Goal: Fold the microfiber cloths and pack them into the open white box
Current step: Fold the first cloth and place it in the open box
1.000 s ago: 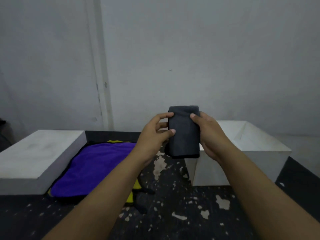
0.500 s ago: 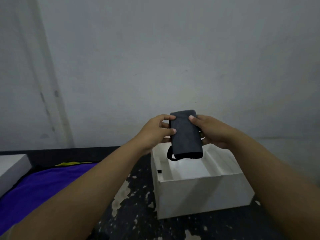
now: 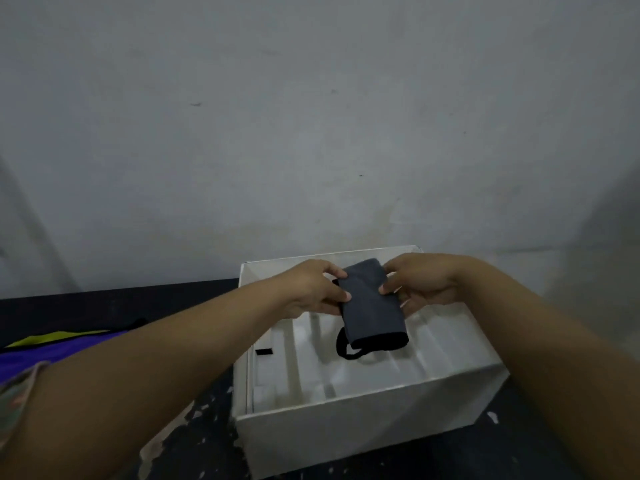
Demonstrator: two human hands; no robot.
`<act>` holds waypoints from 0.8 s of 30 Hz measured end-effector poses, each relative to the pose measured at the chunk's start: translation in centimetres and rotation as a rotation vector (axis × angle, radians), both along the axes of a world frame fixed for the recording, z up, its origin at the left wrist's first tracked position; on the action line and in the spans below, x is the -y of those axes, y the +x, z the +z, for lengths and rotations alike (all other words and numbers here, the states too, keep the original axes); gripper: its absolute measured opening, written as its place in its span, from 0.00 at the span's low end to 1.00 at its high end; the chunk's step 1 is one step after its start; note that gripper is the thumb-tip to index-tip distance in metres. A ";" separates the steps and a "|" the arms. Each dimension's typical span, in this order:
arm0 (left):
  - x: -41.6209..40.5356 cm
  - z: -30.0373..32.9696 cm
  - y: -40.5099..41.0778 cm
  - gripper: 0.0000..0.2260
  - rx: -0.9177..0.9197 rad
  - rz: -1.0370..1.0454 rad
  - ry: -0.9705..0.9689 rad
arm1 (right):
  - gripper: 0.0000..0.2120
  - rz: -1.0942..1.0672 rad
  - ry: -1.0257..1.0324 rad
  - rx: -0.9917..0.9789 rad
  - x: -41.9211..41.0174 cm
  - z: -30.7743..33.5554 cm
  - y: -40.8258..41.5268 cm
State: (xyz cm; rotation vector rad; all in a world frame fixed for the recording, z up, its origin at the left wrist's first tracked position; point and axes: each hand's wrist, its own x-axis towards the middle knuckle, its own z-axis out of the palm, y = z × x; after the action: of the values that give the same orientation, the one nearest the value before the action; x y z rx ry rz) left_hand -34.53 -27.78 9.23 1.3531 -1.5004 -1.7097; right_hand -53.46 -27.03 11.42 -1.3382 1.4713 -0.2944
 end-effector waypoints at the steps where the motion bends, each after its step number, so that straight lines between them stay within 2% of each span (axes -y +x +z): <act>1: 0.4 -0.5 -0.3 0.15 0.029 -0.009 0.017 | 0.14 0.009 0.012 -0.036 0.4 -0.4 -0.1; 7: 2.2 -2.9 -1.9 0.14 0.143 -0.062 0.088 | 0.12 0.039 0.051 -0.245 2.3 -2.4 -0.1; 10: 2.7 -3.9 -2.4 0.13 0.204 -0.094 0.107 | 0.13 0.107 -0.014 -0.419 2.8 -3.4 0.0; 13: 3.0 -4.7 -2.8 0.13 0.237 -0.127 0.124 | 0.15 0.118 -0.068 -0.503 2.7 -4.5 0.4; 18: 3.0 -6.1 -3.2 0.18 0.311 -0.227 0.019 | 0.16 0.076 -0.080 -0.526 2.8 -5.5 0.9; 22: 2.8 -6.2 -3.0 0.17 0.356 -0.278 -0.068 | 0.17 0.088 -0.181 -0.562 2.5 -5.1 1.1; 24: 2.8 -6.3 -3.2 0.16 0.445 -0.317 -0.149 | 0.18 0.103 -0.229 -0.602 2.6 -5.4 1.3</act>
State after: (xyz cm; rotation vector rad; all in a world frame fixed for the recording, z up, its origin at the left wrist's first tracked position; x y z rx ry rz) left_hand -37.71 -30.60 2.88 1.5492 -2.1428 -1.4908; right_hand -52.17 -29.64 6.07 -1.7816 1.8925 0.0176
